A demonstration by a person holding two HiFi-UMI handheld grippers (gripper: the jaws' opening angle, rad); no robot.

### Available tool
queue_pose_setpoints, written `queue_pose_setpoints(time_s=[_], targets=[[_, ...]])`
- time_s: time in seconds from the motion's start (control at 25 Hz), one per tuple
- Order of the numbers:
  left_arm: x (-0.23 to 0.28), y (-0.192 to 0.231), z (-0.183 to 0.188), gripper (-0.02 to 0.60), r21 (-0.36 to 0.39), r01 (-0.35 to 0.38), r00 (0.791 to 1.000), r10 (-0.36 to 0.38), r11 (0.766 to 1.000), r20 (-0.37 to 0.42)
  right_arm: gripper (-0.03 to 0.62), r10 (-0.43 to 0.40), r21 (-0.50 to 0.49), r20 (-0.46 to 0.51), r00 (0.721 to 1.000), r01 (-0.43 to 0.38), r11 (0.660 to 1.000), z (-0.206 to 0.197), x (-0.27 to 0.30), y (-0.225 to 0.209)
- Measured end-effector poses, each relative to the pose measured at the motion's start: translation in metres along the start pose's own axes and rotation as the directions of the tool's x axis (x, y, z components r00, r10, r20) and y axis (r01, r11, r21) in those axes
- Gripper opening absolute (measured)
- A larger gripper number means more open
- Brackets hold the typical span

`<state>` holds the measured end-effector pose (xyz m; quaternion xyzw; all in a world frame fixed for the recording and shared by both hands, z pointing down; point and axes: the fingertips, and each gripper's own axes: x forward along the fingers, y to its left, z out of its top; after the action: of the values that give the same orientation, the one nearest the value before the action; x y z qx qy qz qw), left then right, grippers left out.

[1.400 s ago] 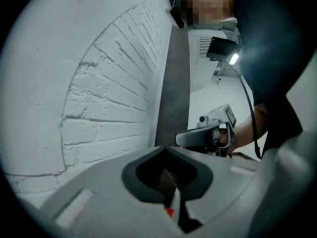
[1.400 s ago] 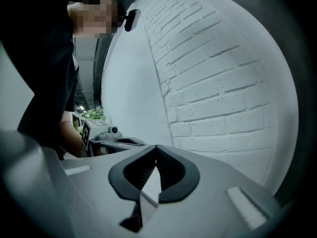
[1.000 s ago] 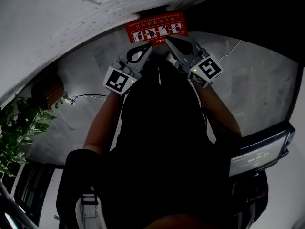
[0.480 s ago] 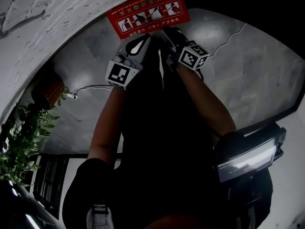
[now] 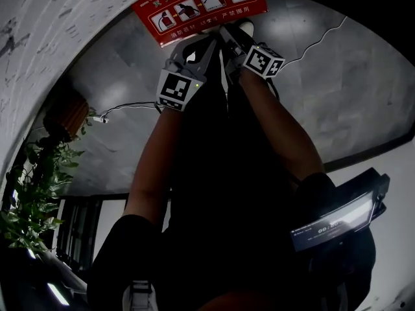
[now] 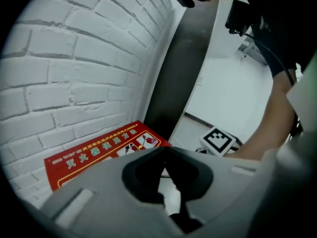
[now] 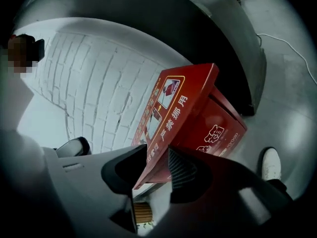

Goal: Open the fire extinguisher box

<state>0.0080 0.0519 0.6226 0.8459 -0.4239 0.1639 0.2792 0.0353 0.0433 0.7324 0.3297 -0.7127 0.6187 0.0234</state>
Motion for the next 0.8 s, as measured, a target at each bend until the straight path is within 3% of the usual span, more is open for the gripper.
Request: queue_pose_setpoints(time_s=[0.24, 0.48, 0.6, 0.8], targets=[[0.003, -0.003, -0.001, 0.002, -0.018, 0.005, 1.0, -0.005, 1.0, 0.001, 0.141, -0.005, 0.064, -0.001, 1.0, 0.005, 0.998, -0.006, 0.011, -0.007], [0.005, 0.0, -0.002, 0.002, -0.016, 0.006, 1.0, -0.006, 1.0, 0.009, 0.11, -0.016, 0.081, 0.008, 1.0, 0.015, 0.997, -0.007, 0.013, -0.014], [0.004, 0.001, -0.004, 0.002, -0.025, 0.006, 1.0, -0.006, 1.0, 0.007, 0.143, -0.01, 0.101, 0.005, 1.0, 0.01, 0.995, -0.008, 0.013, -0.013], [0.003, -0.002, -0.009, 0.002, -0.021, 0.017, 1.0, -0.017, 1.0, -0.003, 0.143, -0.012, 0.111, 0.015, 1.0, 0.011, 0.994, -0.004, 0.021, -0.019]])
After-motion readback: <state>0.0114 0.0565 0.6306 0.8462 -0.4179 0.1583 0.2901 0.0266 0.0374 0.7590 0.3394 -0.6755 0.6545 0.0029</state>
